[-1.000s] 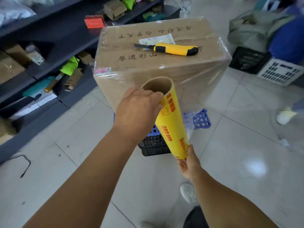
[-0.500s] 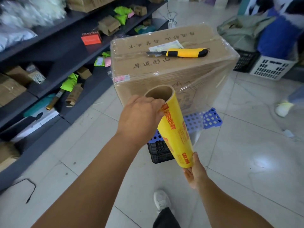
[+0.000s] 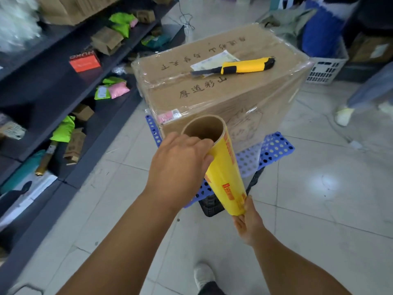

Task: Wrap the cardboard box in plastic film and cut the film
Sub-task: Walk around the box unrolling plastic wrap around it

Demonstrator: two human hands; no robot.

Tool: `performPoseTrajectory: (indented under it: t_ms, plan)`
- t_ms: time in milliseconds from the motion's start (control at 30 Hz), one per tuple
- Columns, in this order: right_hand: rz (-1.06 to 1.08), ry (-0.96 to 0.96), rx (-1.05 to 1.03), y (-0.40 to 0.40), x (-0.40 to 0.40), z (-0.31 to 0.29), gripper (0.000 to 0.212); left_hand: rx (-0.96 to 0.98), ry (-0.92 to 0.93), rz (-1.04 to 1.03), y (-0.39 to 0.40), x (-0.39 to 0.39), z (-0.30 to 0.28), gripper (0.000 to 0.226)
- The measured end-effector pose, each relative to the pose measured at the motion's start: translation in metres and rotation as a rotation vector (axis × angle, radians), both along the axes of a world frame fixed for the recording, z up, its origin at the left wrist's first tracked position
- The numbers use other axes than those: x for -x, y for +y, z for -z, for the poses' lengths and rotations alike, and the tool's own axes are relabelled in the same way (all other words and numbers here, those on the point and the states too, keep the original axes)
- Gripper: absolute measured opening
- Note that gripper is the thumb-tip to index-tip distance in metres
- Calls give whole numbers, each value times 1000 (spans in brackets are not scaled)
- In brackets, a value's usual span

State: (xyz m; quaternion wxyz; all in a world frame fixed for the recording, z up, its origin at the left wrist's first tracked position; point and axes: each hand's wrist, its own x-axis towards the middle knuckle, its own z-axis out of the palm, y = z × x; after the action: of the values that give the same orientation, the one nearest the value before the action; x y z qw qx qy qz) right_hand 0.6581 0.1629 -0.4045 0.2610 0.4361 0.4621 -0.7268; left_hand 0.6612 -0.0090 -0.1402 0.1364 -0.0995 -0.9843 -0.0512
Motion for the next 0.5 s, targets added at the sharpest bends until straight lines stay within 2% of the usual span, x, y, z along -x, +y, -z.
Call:
performPoseTrajectory:
  t_ms: [300, 500]
  plan:
    - [80, -31, -16, -37, -12, -5, 59, -3, -37, 77, -36, 11, -8, 26]
    - [195, -69, -38, -42, -25, 0, 72, -45, -32, 176, -43, 10, -9, 32]
